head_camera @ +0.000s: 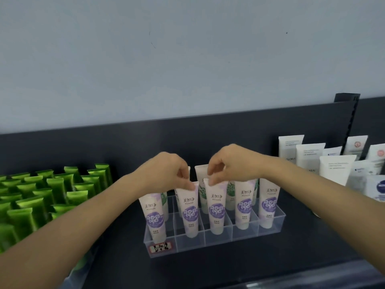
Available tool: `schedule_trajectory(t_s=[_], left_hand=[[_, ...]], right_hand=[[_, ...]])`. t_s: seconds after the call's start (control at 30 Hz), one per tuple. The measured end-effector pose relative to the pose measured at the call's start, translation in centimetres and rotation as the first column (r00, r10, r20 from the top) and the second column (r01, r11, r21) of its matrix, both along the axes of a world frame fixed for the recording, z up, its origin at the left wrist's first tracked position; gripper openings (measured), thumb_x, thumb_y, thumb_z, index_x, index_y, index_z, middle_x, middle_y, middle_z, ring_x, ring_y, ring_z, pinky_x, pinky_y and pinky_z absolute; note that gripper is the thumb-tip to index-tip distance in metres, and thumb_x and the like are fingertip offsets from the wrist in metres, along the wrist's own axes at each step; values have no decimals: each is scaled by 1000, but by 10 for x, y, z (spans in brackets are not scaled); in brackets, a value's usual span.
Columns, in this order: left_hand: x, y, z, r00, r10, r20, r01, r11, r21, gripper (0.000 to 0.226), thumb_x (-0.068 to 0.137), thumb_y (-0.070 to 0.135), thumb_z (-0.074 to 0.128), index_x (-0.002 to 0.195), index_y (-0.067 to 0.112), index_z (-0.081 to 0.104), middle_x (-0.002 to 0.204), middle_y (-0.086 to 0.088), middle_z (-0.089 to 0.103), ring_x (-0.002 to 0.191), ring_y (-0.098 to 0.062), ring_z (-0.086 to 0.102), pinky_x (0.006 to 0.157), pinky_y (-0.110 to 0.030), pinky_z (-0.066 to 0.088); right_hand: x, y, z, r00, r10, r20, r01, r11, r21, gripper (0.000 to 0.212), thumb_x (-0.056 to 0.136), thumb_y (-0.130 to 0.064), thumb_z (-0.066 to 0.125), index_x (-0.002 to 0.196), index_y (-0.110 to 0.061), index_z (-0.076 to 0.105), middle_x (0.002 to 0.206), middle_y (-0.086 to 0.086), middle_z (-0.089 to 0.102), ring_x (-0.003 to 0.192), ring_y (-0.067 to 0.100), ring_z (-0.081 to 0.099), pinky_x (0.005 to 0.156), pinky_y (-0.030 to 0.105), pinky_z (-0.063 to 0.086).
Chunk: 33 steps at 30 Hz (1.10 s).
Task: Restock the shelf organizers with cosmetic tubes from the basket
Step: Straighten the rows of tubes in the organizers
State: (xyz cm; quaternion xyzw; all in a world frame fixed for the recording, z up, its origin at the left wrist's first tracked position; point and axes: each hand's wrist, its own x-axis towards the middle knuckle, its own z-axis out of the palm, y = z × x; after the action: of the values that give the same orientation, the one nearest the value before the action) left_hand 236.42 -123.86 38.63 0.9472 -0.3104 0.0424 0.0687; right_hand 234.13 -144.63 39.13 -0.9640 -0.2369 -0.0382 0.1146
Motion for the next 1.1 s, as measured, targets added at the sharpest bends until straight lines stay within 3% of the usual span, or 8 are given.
schedule_trajectory(t_s=[0.1,0.23,0.47,0.8,0.97,1.1], left_hand=[[-1,1,-13,999,10,-37,-7,998,59,23,80,40,70,95,23,70,87,10,67,76,-5,64,75,-29,57],[-2,3,-14,999,34,4,-34,998,51,20,80,35,71,94,20,71,88,9,68,76,-7,64,75,-29,57],[-4,6,-16,996,83,23,-83,996,41,21,81,34,70,96,19,71,91,7,69,74,-7,64,71,-24,55],[-7,7,-15,996,85,-33,-86,995,-50,23,80,36,71,98,21,71,92,10,69,78,-6,65,75,-24,56],[-11,-2,-13,999,45,-15,-47,990,-132,31,81,42,68,106,23,67,98,9,67,84,-6,63,79,-25,55],[-12,-21,-13,1000,-16,-20,12,988,-155,36,82,40,68,113,22,65,105,8,67,87,-6,63,82,-27,55]], right_hand=[[0,7,-13,1000,10,-3,-10,987,-158,24,84,-35,68,101,-18,70,93,-8,66,83,9,61,75,25,50],[-1,7,-19,999,2,32,1,997,-73,17,85,-26,67,96,-14,72,85,-7,63,80,12,61,72,22,47],[1,12,-24,999,10,46,-9,999,-34,17,85,-25,66,95,-13,73,90,0,70,80,14,64,77,38,55],[-4,7,-18,999,-21,38,20,999,24,26,88,-30,64,112,-22,66,105,-9,66,90,6,60,80,21,49],[-16,-21,0,992,-82,97,76,995,67,29,86,-31,66,113,-23,66,106,-9,67,95,5,62,83,20,49],[-22,-46,0,987,-159,28,158,987,20,31,81,-32,72,110,-24,67,100,-9,67,92,6,63,84,25,52]])
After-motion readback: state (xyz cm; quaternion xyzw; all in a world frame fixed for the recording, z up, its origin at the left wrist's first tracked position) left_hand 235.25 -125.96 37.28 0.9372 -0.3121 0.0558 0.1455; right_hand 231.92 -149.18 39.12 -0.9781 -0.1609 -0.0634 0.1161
